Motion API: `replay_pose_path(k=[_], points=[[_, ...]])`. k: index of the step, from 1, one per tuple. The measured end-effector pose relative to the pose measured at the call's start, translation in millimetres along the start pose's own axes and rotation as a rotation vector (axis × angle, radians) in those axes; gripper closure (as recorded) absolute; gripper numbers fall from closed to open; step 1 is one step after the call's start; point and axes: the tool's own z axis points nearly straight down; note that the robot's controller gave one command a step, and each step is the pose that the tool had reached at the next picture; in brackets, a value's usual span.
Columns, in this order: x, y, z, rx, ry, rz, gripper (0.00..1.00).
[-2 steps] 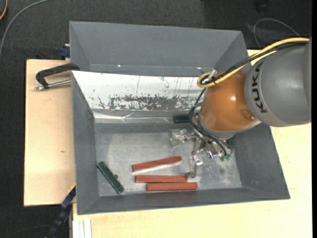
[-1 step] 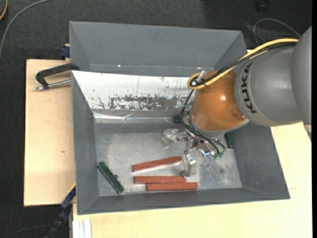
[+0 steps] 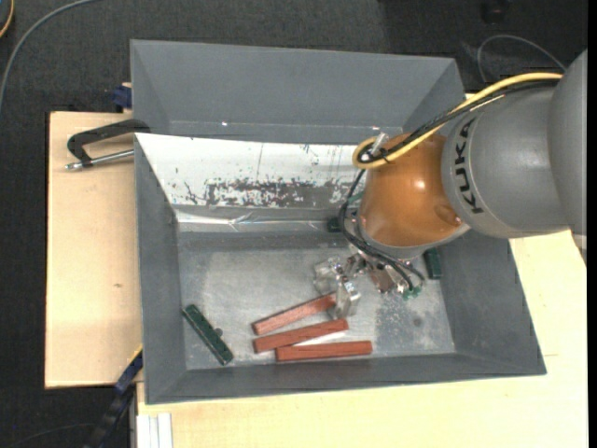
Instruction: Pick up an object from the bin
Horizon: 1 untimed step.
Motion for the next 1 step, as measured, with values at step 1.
replay_pose_path(k=[1], points=[[-17.3, -49.5, -137.5, 0.006, -0.007, -0.357, 1.00]])
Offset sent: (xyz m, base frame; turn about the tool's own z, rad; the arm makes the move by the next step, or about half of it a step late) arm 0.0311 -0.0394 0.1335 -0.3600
